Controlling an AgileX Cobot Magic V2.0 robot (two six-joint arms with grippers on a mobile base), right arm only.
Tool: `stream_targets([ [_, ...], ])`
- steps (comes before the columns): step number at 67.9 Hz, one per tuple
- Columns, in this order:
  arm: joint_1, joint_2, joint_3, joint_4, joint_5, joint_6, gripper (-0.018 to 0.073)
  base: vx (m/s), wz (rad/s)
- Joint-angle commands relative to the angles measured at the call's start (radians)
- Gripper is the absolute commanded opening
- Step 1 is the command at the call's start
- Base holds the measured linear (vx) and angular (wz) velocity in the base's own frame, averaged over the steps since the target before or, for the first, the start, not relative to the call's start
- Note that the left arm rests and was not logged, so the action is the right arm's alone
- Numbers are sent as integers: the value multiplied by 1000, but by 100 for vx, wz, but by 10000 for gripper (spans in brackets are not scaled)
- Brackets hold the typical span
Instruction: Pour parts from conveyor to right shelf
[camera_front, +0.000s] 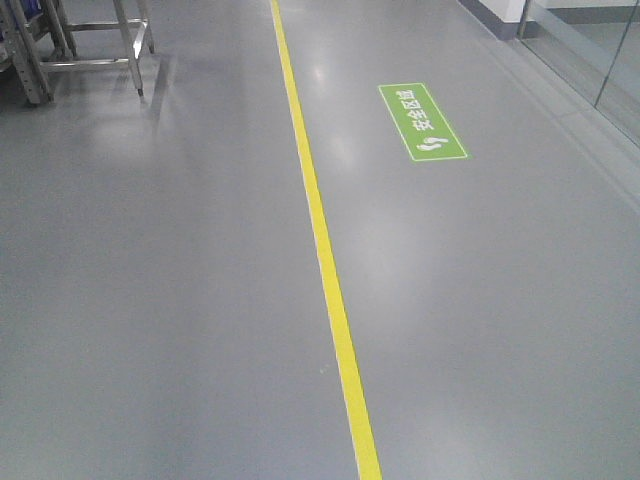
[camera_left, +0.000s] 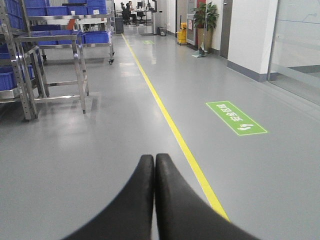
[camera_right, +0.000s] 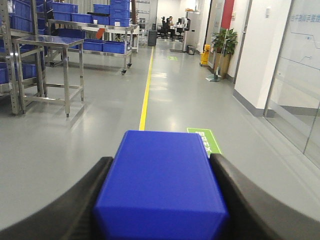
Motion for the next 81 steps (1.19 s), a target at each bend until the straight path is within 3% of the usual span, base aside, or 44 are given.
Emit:
stream_targets([
  [1,1,14,-28,7,-82,0,-3,50,8],
  [81,1,14,-28,7,-82,0,-3,58,4],
])
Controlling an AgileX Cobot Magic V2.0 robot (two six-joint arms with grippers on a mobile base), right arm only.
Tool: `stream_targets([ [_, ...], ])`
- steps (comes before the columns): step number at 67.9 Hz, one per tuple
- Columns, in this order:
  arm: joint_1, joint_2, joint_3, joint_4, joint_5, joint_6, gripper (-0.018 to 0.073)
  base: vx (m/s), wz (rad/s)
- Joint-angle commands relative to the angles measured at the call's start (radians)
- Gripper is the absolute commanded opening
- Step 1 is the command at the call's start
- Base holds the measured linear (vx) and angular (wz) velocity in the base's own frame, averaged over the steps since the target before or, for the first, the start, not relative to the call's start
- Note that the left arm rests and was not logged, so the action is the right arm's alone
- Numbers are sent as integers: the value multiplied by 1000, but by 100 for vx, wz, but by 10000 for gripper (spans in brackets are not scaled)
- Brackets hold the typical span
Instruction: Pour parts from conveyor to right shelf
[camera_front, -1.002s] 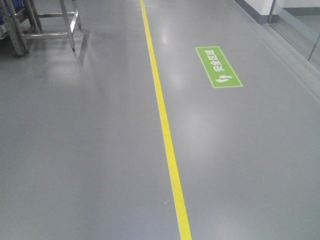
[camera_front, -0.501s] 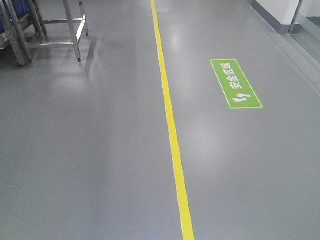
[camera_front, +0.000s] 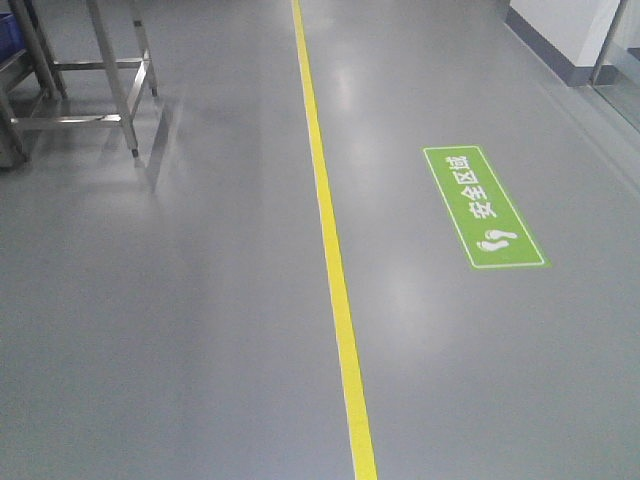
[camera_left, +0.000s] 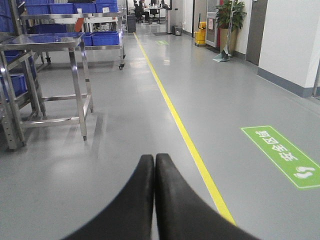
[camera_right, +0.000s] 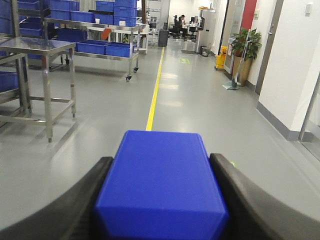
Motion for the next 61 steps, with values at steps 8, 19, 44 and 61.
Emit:
stream_targets([
  [8,1,14,-28,7,-83,0,-3,65,-5],
  [19,1,14,-28,7,-83,0,-3,67,-2],
  [44,1,14,-28,7,-83,0,-3,69,5],
  [61,1,14,-28,7,-83,0,-3,71,7],
])
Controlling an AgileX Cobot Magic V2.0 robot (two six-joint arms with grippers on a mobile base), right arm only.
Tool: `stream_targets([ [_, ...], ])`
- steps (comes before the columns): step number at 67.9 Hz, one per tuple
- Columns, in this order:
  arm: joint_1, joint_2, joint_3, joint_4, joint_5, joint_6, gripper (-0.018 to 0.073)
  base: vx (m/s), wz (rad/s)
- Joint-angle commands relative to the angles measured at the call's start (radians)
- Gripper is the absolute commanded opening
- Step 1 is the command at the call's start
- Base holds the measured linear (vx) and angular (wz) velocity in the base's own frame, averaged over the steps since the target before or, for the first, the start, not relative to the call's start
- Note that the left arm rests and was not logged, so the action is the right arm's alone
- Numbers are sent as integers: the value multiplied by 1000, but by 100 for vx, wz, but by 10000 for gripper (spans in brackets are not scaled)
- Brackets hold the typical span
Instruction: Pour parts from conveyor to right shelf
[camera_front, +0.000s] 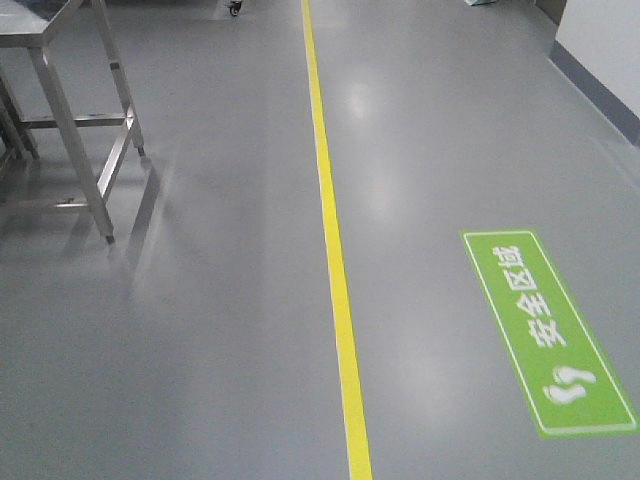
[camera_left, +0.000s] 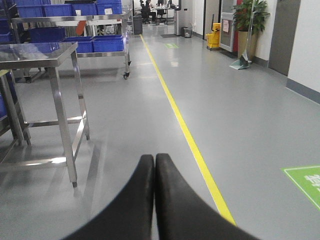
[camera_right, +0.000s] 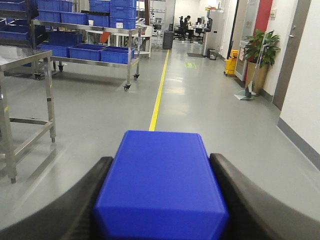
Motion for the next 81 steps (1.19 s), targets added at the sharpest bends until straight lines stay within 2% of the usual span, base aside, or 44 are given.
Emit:
stream_targets([
  [1,1,14,-28,7,-82,0,-3,72,5],
  [81,1,14,-28,7,-81,0,-3,74,2],
])
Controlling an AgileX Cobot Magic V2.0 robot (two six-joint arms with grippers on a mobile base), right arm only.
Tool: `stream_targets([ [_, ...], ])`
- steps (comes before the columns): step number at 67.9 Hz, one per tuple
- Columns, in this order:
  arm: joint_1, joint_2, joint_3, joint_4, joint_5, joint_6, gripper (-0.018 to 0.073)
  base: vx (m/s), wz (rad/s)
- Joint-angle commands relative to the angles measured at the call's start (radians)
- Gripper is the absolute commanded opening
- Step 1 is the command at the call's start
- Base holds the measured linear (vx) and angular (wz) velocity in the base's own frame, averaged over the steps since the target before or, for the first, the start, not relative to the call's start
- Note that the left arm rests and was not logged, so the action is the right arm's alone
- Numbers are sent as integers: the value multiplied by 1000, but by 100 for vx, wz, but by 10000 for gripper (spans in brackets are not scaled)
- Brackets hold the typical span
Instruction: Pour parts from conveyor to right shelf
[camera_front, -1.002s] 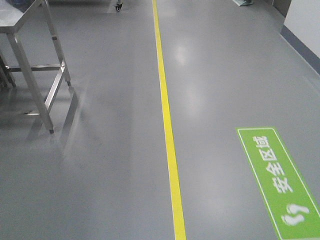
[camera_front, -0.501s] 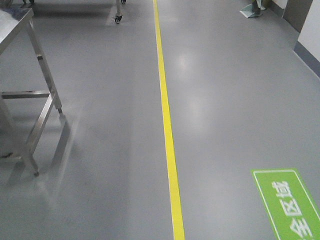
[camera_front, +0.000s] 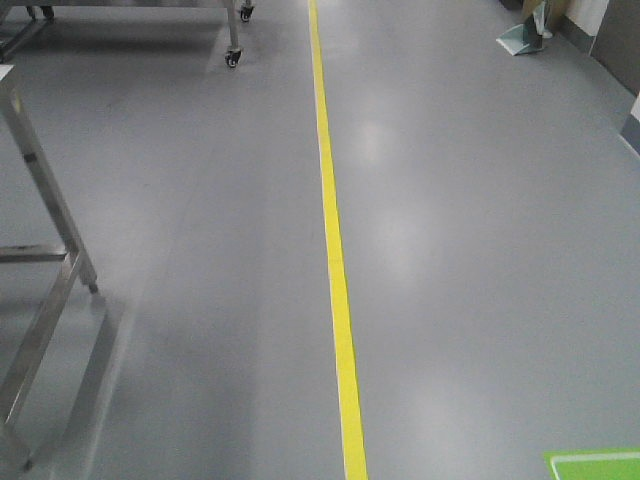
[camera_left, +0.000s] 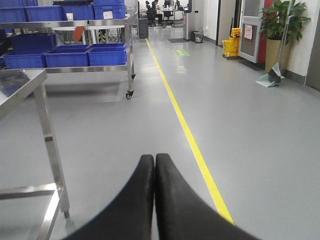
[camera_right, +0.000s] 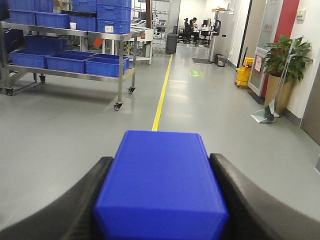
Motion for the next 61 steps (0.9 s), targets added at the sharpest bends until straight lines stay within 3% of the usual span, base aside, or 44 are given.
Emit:
stream_targets([
  [1,1,14,-28,7,-81,0,-3,73,-2],
  [61,1,14,-28,7,-81,0,-3,70,-3],
])
